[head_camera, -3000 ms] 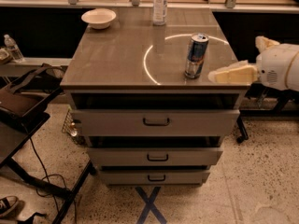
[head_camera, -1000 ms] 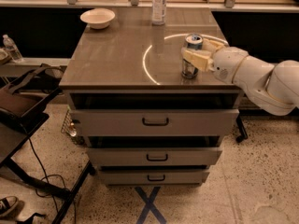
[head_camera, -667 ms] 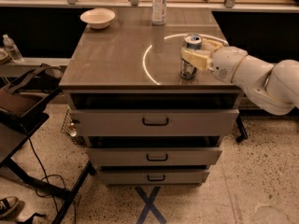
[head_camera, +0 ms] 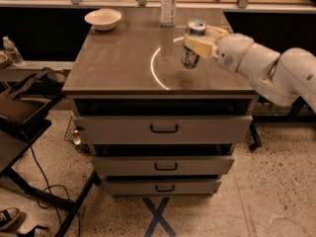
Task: Move redbull can near paper bowl
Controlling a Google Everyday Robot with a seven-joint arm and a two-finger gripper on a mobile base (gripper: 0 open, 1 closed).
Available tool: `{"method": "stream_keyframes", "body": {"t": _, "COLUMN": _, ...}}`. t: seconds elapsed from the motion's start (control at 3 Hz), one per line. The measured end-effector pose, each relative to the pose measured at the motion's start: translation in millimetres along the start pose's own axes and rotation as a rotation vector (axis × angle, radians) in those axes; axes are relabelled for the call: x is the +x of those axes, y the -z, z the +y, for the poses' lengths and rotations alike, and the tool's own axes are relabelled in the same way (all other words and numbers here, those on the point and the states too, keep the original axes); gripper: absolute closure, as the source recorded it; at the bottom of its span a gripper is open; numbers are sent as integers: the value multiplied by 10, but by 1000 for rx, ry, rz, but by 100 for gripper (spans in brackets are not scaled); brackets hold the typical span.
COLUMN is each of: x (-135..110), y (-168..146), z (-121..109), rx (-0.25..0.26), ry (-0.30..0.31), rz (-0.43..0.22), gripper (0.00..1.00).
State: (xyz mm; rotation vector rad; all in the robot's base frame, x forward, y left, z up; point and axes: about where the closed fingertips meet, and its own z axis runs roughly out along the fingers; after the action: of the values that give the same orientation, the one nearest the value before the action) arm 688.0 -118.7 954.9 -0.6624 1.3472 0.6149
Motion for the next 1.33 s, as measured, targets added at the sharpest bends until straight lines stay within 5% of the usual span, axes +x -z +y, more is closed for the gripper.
{"method": "stream_keyframes", "body": {"t": 0.67, "x": -893, "y": -850, "z": -269, "rx": -45, "ry": -29, "rz": -102, "gripper": 100}}
{"method": "stream_keyframes", "body": {"t": 1.0, "x": -989, "y": -1571, "z": -472, "rx": -64, "ry": -65, "rz": -54, "gripper": 100}}
{"method": "stream_keyframes", "body": {"t": 1.33, "x": -732, "y": -2209, "z": -467, "rx": -80, "ry": -124, "rz": 11, "gripper": 100}}
